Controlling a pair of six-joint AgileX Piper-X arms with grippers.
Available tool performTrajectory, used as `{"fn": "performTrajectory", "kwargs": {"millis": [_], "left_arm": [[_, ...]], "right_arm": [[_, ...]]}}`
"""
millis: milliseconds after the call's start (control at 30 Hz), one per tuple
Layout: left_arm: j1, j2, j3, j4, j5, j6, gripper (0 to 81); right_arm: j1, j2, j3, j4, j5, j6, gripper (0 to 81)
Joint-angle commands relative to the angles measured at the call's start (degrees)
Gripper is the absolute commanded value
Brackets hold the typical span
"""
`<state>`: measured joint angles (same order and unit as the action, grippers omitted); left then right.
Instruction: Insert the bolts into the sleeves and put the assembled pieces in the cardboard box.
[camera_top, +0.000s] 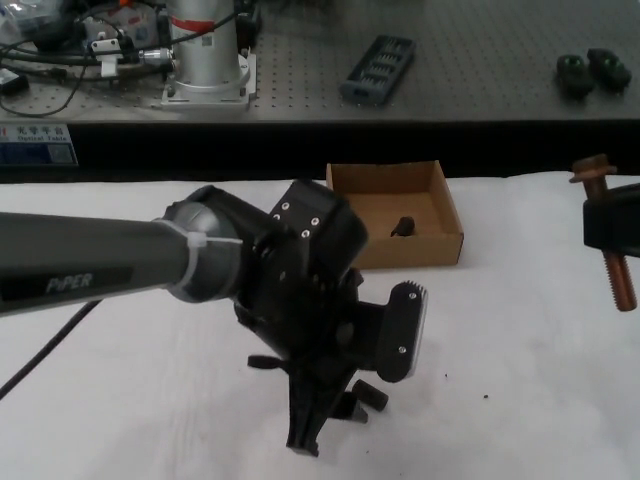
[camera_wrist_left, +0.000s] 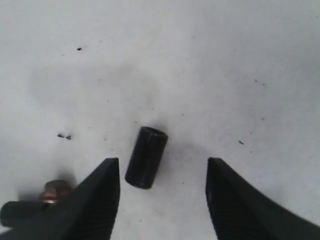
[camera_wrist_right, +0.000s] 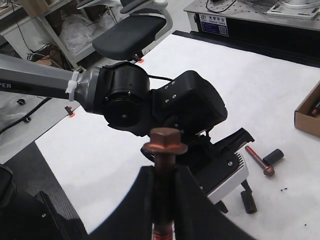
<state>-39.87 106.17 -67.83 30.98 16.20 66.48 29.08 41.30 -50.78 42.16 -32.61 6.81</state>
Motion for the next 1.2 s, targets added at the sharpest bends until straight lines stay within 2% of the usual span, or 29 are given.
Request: {"fn": "performTrajectory", "kwargs": {"millis": [0, 300, 600, 733, 1167], "left_arm": [[0.0, 1.4, -2.1, -0.7, -1.0, 3.1, 39.3], [0.2, 6.0, -6.4, -0.2, -1.0, 4.7, 36.9], [2.5, 6.3, -6.4, 2.7, -0.4, 5.7, 36.0], [2.5, 6.3, -6.3, 2.9, 2.1, 5.7, 36.0], [1.8, 8.3, -6.2, 3.8, 2.1, 5.0, 36.0]], "right_arm": [[-0.3, -0.3, -0.3, 0.0, -0.5, -0.4, 4.3], [-0.3, -0.5, -0.3, 1.0, -0.5, -0.4, 4.3], [-0.3, -0.5, -0.3, 1.2, -0.5, -0.6, 4.3], [-0.3, -0.5, -0.3, 1.2, -0.5, -1.7, 4.3], [-0.3, -0.5, -0.3, 0.7, -0.3, -1.7, 4.3]]}}
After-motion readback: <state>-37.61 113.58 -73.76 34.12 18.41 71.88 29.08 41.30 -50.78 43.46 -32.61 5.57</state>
